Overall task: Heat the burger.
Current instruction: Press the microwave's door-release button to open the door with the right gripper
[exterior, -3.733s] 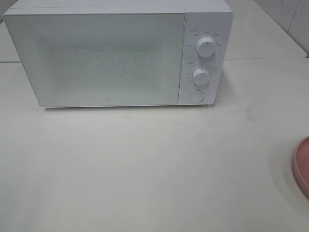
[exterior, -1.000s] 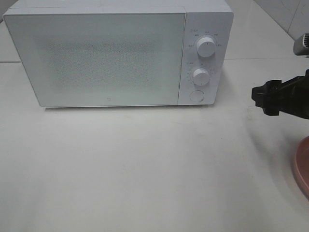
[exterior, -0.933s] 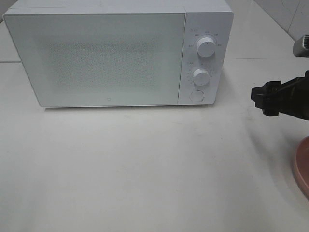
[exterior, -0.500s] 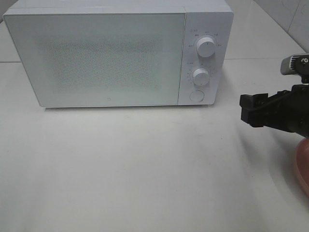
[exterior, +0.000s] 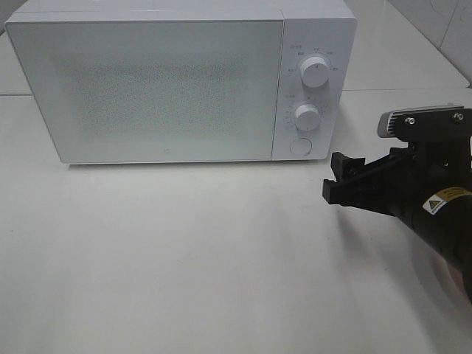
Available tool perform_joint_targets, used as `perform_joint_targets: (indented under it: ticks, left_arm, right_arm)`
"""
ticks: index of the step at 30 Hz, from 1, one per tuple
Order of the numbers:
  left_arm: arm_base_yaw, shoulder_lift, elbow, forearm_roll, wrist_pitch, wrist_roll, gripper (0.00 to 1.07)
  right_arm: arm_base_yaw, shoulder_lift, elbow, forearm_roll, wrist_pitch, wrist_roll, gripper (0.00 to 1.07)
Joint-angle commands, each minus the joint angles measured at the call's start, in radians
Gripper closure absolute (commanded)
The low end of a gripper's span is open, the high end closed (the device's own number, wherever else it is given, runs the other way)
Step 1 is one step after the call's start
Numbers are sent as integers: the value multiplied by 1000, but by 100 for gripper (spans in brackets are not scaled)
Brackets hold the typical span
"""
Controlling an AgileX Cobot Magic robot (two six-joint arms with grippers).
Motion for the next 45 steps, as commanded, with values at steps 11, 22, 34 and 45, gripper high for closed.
perform_joint_targets:
  ticks: [11, 22, 34, 45]
  left_arm:
    - [-1, -20, 0, -6, -15, 0, 6]
    - [-1, -20, 0, -6, -15, 0, 6]
    - [-1, -20, 0, -6, -15, 0, 6]
    - [-1, -20, 0, -6, -15, 0, 6]
  right_arm:
    - [164, 72, -3, 237, -162, -32, 32]
    - [164, 79, -3, 236, -161, 140, 38]
    - [164, 79, -3, 235, -147, 944, 80]
    - [164, 79, -3, 229, -127, 1344, 107]
